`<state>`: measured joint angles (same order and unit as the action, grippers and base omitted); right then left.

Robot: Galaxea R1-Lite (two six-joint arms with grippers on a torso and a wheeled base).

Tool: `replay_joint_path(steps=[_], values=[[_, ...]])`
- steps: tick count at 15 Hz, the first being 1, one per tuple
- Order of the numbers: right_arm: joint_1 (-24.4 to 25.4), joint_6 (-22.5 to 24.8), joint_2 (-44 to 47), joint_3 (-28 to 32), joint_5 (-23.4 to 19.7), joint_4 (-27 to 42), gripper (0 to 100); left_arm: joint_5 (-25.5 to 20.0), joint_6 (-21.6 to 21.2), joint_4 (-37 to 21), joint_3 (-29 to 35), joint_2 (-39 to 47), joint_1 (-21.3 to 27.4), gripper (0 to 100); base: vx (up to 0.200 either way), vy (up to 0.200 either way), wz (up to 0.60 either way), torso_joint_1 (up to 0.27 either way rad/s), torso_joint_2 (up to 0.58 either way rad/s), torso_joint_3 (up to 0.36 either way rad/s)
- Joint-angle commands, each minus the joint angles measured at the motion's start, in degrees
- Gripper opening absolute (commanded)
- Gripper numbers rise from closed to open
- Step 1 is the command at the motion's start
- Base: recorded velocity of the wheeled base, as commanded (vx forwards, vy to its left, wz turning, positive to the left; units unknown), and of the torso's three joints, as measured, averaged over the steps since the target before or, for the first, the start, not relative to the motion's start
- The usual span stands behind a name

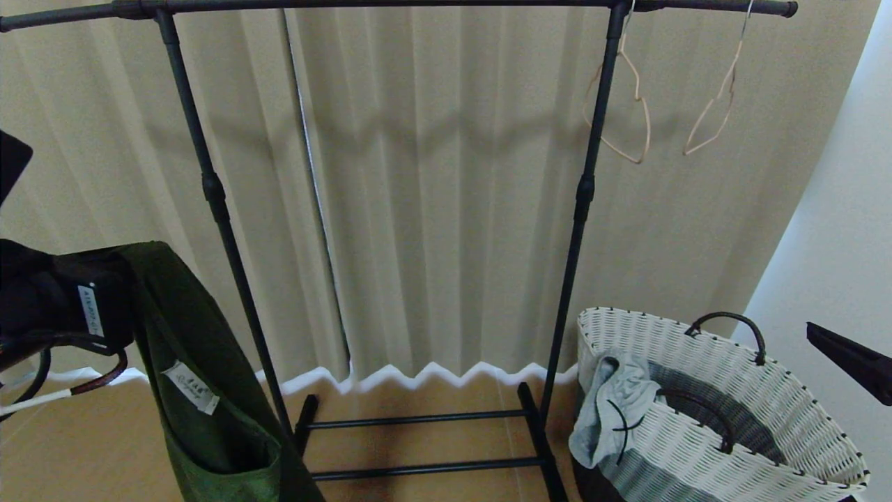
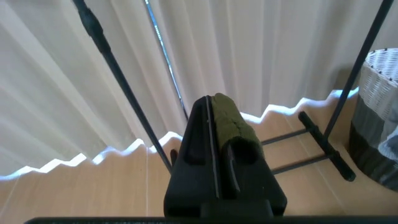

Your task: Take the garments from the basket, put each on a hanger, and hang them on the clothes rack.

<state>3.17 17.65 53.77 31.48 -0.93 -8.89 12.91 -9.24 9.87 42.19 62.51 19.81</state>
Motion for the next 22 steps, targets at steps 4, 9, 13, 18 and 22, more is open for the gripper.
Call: replay_joint_path(steps=[4, 9, 13, 18, 22], values=[[-0.01, 0.01, -0.42, 0.08, -0.04, 0.01, 100, 0.01, -0.16, 0.23, -2.47, -2.04, 0.05, 0, 0.0, 0.0, 0.0, 0.0, 0.0, 0.0], [-0.09, 0.01, -0.42, 0.16, 0.05, -0.08, 100, -1.13, -0.16, 0.32, -2.55, -2.66, 0.14, 0, 0.0, 0.0, 0.0, 0.004, -0.04, -0.035], [-0.09, 0.01, -0.42, 0.16, 0.05, 0.01, 100, -4.91, -0.16, 0.32, -3.61, -3.98, 0.14, 0, 0.0, 0.0, 0.0, 0.079, -0.29, -0.305], [-0.09, 0.01, -0.07, 0.52, 0.05, 0.01, 100, -5.09, -0.78, 0.23, -3.87, -4.68, 0.41, 0, 0.0, 0.0, 0.0, 0.124, -0.52, -0.322], [-0.09, 0.1, 0.28, 1.31, 0.14, -0.08, 100, -5.09, -1.22, 0.32, -4.57, -4.77, 0.41, 0, 0.0, 0.0, 0.0, 0.172, -0.46, -0.303]])
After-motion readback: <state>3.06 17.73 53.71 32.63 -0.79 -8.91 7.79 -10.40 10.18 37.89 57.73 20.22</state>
